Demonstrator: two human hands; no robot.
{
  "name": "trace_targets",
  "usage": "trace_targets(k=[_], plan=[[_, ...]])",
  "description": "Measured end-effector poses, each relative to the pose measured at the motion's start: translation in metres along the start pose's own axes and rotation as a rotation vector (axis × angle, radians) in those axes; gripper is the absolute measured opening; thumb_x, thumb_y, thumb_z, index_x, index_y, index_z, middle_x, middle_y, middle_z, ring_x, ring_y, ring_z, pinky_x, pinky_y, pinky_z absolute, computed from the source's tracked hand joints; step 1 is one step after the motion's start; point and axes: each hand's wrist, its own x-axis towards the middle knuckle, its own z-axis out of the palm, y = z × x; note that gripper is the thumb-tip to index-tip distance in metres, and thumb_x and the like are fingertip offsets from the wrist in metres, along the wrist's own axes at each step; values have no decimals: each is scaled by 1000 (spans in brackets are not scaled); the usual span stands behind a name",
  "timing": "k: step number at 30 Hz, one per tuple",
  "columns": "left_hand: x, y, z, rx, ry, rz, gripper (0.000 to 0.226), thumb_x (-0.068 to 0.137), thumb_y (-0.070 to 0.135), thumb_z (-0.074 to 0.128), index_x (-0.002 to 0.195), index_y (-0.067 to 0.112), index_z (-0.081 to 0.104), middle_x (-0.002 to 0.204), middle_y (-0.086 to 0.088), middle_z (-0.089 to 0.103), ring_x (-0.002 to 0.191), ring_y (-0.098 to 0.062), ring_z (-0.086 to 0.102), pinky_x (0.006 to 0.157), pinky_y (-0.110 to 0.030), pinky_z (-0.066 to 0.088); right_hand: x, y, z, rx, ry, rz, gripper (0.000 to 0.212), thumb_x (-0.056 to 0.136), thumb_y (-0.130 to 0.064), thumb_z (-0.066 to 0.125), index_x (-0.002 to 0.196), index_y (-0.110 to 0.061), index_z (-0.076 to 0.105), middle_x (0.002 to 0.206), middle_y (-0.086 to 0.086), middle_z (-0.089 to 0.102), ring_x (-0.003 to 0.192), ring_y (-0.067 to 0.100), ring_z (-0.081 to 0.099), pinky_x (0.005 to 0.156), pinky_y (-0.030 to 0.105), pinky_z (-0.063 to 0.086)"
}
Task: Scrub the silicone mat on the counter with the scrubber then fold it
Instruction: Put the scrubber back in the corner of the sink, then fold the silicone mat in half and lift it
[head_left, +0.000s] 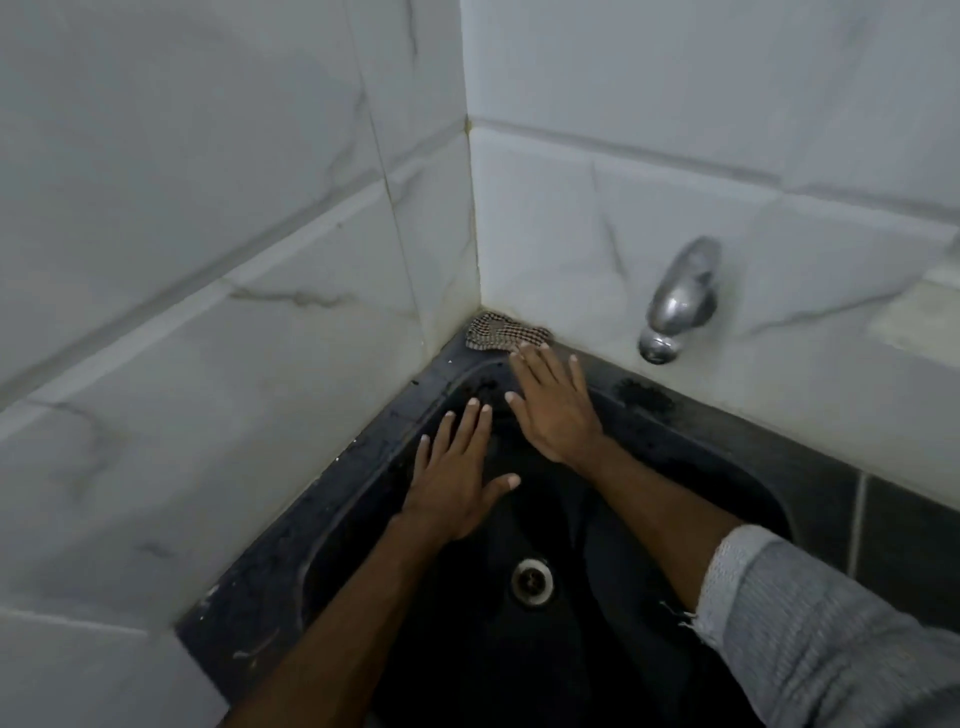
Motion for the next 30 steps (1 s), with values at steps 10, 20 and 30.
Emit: trace_targets(k=[10,20,30], plan=[[-111,160,61,-102,-74,146,91,90,65,40,150,25,-16,158,5,-22,146,-21,-14,116,-48,-2,-215,55,-61,55,-7,161,56,98,-43,27,147,-18,18,158,0,11,145,19,3,116,47,0],[-220,342,148,-124,-175,373,92,89,64,42,150,27,-16,159,3,-19,147,-24,-7,114,-52,0,-463,162,-112,5,36,461,59,96,-49,26,146,-20,20,156,1,16,144,20,9,115,49,7],[-269,448,190,-117,-178,402,78,92,53,48,151,16,14,152,-12,22,136,-29,28,109,-47,32,-639,232,-141,72,127,796,55,97,-45,29,145,-17,24,155,6,21,143,23,14,116,51,9]])
